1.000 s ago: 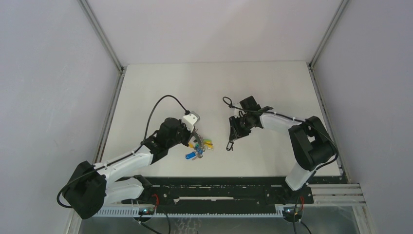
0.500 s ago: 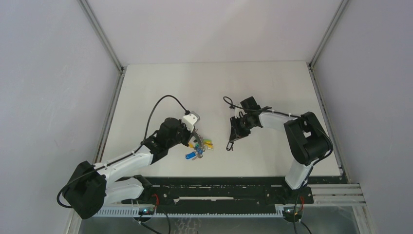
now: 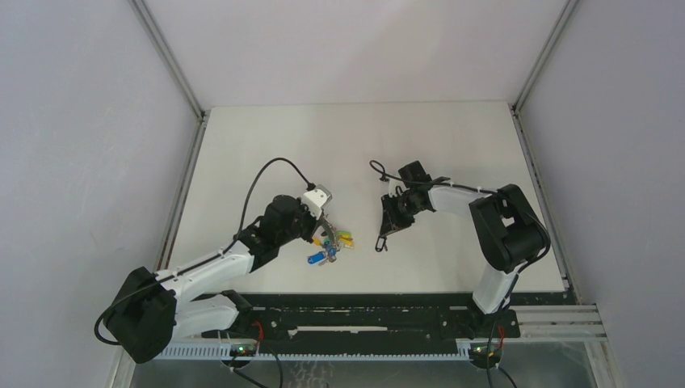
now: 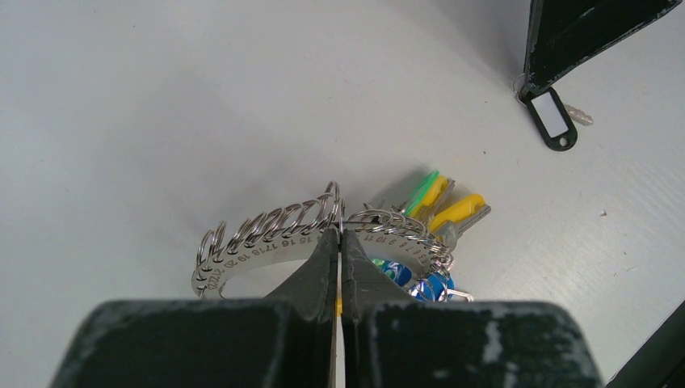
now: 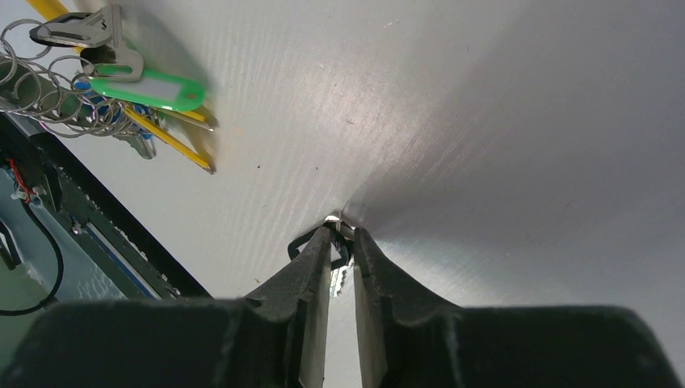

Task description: Put the keys on the keyring

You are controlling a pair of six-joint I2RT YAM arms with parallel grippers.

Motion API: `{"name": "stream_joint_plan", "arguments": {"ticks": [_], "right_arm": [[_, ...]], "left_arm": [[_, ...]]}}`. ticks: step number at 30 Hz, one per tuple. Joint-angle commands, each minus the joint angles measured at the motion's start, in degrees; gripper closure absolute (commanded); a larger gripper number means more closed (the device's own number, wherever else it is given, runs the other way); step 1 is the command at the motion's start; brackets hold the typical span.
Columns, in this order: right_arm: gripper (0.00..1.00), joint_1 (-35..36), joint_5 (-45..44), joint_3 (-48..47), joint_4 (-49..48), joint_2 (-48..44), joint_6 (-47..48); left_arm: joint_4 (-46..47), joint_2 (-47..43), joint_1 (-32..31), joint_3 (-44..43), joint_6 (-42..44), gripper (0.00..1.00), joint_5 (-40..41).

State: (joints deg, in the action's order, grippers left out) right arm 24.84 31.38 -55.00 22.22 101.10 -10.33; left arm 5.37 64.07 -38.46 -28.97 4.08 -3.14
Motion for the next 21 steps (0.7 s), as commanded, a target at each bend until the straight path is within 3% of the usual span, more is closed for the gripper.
{"name": "stream_joint_plan", "arguments": {"ticks": [1, 9, 21], "right_arm": [[0.85, 0.12, -0.24, -0.62, -0.66, 0.50, -0.05], [1.00, 0.85, -1.68, -1.33, 0.78, 0.56, 1.02], [1.00, 5.74, -9.14, -0.61, 2.40, -11.90, 12.93]], "left_arm": [[1.92, -1.32, -0.30, -0.56, 0.83, 1.00, 0.33], [1.93, -1.40, -0.35, -0.57, 0.98, 1.00, 0.40], [3.07, -2.25, -0.38, 0.05, 1.48, 1.00, -1.65]]}}
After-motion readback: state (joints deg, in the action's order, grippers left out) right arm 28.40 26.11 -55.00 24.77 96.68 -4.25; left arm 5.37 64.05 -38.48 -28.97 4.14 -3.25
